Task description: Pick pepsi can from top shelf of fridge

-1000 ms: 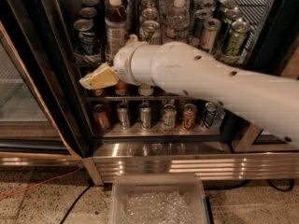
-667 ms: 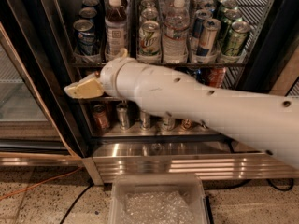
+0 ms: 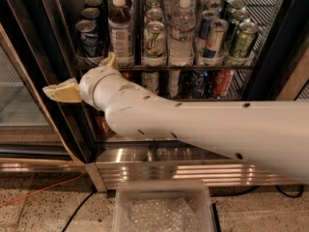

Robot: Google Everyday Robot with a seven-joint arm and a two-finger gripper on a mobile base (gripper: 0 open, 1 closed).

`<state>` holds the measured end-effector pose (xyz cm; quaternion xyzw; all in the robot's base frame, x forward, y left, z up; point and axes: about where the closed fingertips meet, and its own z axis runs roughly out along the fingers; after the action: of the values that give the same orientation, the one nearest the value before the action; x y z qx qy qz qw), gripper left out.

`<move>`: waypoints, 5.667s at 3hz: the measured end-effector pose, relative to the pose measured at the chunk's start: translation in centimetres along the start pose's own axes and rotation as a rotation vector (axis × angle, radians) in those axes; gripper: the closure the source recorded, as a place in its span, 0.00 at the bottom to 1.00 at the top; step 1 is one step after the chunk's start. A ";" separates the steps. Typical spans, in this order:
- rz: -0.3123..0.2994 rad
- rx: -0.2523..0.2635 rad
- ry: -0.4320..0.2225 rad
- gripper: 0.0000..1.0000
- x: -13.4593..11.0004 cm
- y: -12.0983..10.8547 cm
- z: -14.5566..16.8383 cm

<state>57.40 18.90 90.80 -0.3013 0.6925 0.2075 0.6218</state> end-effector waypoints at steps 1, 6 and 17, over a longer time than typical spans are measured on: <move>0.000 0.000 0.000 0.00 0.0 0.0 0.0; -0.019 0.143 -0.086 0.05 -1.6 -0.8 2.8; -0.040 0.310 -0.120 0.27 -2.3 -4.4 6.4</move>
Offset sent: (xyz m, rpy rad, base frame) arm 0.0052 -0.0015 0.0032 0.0050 -0.0304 -0.0293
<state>65.15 20.27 92.59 -0.2027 0.6716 0.1032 0.7051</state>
